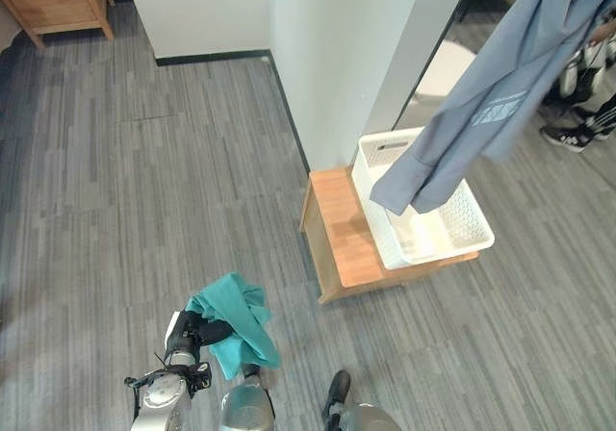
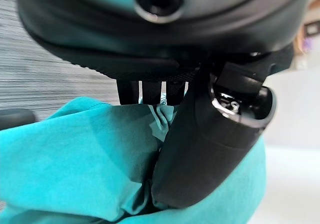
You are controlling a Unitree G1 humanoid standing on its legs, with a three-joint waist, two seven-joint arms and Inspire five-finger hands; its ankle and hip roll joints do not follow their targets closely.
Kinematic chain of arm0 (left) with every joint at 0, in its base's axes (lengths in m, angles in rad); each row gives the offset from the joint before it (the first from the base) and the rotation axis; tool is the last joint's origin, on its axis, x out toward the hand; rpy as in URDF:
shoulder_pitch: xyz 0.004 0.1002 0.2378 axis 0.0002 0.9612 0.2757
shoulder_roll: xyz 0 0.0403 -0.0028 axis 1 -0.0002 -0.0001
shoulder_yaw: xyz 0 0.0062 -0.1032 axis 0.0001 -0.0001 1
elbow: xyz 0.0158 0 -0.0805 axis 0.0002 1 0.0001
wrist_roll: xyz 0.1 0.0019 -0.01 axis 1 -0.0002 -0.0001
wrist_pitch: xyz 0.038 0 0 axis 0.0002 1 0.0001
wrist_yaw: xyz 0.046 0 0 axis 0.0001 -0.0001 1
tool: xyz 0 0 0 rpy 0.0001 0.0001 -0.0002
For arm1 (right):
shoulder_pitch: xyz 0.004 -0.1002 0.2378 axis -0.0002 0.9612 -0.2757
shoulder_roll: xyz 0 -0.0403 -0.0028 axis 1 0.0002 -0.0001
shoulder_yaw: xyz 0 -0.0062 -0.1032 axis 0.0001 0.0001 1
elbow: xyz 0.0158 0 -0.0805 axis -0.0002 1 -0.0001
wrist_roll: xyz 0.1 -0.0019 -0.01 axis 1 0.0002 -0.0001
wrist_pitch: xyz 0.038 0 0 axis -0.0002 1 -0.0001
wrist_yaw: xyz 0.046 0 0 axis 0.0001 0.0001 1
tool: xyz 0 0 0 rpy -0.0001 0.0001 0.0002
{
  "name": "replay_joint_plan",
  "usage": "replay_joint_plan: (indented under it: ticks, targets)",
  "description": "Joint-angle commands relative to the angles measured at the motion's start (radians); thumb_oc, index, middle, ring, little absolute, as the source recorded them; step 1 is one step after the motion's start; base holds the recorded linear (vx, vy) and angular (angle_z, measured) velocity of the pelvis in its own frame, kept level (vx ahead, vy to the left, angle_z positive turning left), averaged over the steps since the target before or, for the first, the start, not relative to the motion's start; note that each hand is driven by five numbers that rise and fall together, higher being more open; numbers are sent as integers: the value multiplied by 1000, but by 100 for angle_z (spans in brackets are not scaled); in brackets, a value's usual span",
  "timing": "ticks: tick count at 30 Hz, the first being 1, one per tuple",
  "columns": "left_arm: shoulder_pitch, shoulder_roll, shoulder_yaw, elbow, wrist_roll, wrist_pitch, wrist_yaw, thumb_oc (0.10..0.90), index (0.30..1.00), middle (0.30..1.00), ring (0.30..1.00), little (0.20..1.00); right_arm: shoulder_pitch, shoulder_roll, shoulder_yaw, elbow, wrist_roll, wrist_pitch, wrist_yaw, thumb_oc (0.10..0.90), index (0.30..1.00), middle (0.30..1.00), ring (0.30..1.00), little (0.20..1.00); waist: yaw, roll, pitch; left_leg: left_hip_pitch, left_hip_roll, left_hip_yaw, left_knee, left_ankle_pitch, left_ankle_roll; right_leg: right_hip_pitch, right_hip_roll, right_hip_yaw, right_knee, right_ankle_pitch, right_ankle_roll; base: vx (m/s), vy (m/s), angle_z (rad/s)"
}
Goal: Pick up bed clothes into laundry basket.
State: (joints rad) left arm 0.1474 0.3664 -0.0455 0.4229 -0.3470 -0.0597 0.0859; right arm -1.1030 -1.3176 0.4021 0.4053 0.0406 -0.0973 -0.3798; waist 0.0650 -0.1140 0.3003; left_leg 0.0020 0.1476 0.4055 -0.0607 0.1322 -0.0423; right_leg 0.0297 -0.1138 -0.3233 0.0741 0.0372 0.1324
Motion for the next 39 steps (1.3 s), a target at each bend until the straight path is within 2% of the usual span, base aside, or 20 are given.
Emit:
replay_joint_plan:
  ticks: [1, 2, 4, 5, 6, 8, 10, 13, 18, 24, 34, 39]
  targets:
    - [9, 85, -10, -86, 43, -75, -1, 400, 300, 300, 300, 300, -23, -48, -101, 11, -12, 13, -42, 400, 300, 300, 300, 300, -22, -38, -82, 25, 13, 29, -22, -75, -14, -36, -33, 16, 368, -87, 118, 68, 44, 5]
    - [11, 91, -3, -94, 42, -76, -3, 400, 300, 300, 300, 300, 14, -33, -138, -7, -36, 17, -39, 400, 300, 300, 300, 300, -17, -23, -77, 28, 22, 32, -24, -73, -13, -67, -76, 3, 363, -84, 107, 70, 9, 4]
    - [12, 93, -4, -94, 42, -76, -3, 400, 300, 300, 300, 300, 23, -32, -146, -10, -38, 18, -39, 400, 300, 300, 300, 300, -19, -28, -74, 33, 18, 29, -21, -80, -14, -61, -81, 1, 367, -93, 109, 82, -53, -19]
    - [9, 91, -1, -99, 36, -79, -9, 400, 300, 300, 300, 300, 42, -21, -159, -20, -41, 16, -32, 400, 300, 300, 300, 300, -22, -10, -73, 36, 35, 9, -25, -84, -32, -70, -103, 7, 243, -134, 60, 149, -141, -31]
    - [6, 93, -1, -100, 33, -77, -12, 400, 300, 300, 300, 300, 64, -24, -170, -34, -46, 20, -33, 400, 300, 300, 300, 300, -31, -4, -75, 38, 34, -6, -26, -89, -39, -73, -102, 32, 158, -128, 51, 195, -193, -22]
    - [7, 104, 13, -99, 26, -78, -16, 400, 300, 300, 300, 300, 80, -32, -189, -60, -58, 22, -36, 400, 300, 300, 300, 300, -41, -6, -82, 47, 44, -26, -26, -96, -51, -66, -112, 73, 40, -100, 53, 122, -126, -7]
    - [5, 106, 16, -94, 27, -80, -14, 400, 300, 300, 300, 300, 83, -23, -193, -71, -59, 18, -41, 400, 300, 300, 300, 300, -42, -12, -87, 53, 45, -24, -24, -100, -54, -54, -116, 77, 13, -82, 56, 91, -93, 31]
    - [21, 85, 33, -77, 32, -82, -8, 400, 300, 300, 300, 300, 74, -4, -189, -106, -65, 20, -31, 400, 300, 300, 300, 300, -27, -32, -119, 83, 43, -21, -17, -107, -61, -3, -118, 55, -48, -46, 55, 139, -102, 29]
    - [50, 51, 36, -67, 29, -83, -9, 400, 300, 300, 300, 300, 11, -19, -128, -132, -69, 9, -23, 400, 300, 300, 300, 300, -20, -29, -150, 95, 57, -26, -19, -95, -76, 67, -97, 25, -125, -32, 50, 88, -53, -12]
    - [57, 31, 28, -48, 26, -76, -5, 400, 300, 300, 300, 300, -38, -40, -86, -125, -72, 15, -26, 400, 300, 300, 300, 300, -15, -26, -154, 97, 81, -35, -21, -78, -96, 103, -72, -3, -148, -47, 39, 43, -52, 8]
    - [67, 17, 25, -47, 25, -74, -7, 400, 300, 300, 300, 300, -23, -49, -92, -117, -59, 17, -27, 400, 300, 300, 300, 300, -15, -15, -145, 95, 99, -36, -24, -64, -110, 114, -56, -12, -161, -66, 31, 10, -22, 3]
    - [59, 16, 18, -48, 15, -78, -7, 400, 300, 300, 300, 300, 49, -30, -120, -101, -64, 24, -13, 400, 300, 300, 300, 300, -17, 6, -106, 61, 100, -40, -26, -54, -113, 88, -58, -14, -161, -63, 32, -54, -5, 5]
